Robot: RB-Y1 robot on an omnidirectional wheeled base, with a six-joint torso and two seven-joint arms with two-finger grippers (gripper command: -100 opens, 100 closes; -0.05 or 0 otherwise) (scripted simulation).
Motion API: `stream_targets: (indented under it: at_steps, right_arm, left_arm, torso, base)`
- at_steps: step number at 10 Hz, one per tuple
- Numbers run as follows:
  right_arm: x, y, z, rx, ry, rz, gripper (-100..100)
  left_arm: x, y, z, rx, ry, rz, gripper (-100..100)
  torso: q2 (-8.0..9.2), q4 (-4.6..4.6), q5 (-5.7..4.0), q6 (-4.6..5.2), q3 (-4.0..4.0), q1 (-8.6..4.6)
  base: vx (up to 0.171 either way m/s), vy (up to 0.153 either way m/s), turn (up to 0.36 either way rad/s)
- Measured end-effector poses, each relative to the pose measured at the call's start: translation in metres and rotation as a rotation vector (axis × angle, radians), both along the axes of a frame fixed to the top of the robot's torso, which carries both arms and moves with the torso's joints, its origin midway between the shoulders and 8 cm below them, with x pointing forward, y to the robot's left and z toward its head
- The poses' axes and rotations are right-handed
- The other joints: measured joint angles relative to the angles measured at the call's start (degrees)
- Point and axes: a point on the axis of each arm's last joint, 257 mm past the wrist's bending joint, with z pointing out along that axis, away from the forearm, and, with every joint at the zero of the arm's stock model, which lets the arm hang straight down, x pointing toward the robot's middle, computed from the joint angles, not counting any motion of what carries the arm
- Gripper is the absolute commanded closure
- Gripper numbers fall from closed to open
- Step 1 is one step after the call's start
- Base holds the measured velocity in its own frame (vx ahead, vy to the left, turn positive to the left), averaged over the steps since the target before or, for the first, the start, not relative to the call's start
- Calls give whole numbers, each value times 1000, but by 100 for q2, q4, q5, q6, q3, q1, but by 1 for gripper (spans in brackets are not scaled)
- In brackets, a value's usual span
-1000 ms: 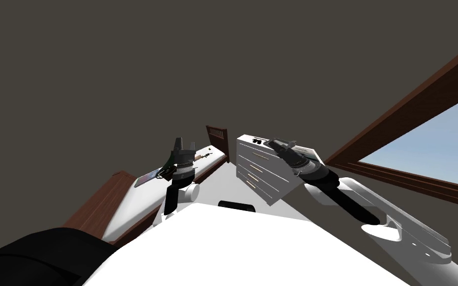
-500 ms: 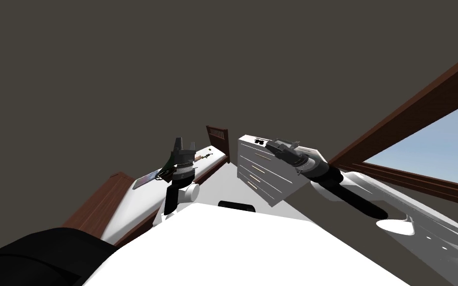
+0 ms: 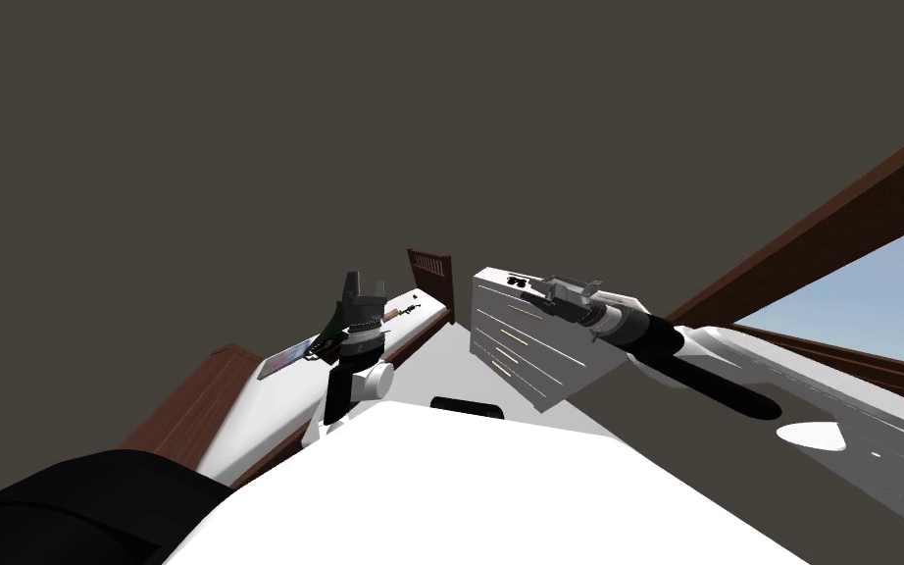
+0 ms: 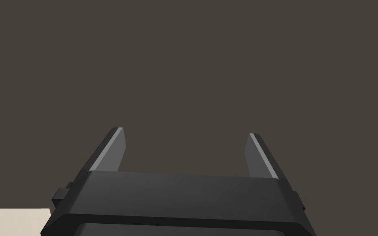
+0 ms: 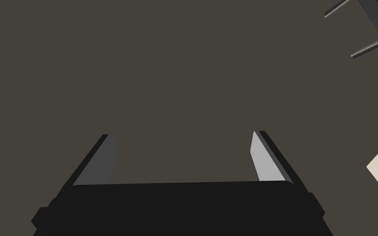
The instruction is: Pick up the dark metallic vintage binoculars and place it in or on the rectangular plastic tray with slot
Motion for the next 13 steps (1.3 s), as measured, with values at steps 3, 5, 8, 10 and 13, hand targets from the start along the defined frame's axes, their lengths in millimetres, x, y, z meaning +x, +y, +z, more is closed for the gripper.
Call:
stream_targets:
  at_steps: [3,5,8,10,13]
  right_arm:
    - [7,-9,-12,-130,-15,-11,-100]
    - [11,-16,-19,-219,-26,-20,-100]
    - [22,-30,-27,-361,-45,-33,-100]
    - [27,-42,-36,-450,-53,-39,-100]
    - [31,-55,-43,-574,-66,-41,-100]
  left_arm:
    - [0,0,0,0,0,0,0]
    - [0,0,0,0,0,0,0]
    - [0,0,0,0,0,0,0]
    - [0,0,0,0,0,0,0]
    - [0,0,0,0,0,0,0]
  torso:
    - [3,0,-2,0,1,-10]
    - [-3,-1,-1,0,-2,-6]
    - [-14,-3,-2,0,-8,-9]
    - [-7,-2,-3,0,-5,-11]
    - [-8,-3,-4,0,-5,-15]
  base:
    - [56,43,-10]
    - [71,52,-9]
    - [81,36,-8]
    - [63,34,-6]
    - [85,22,-6]
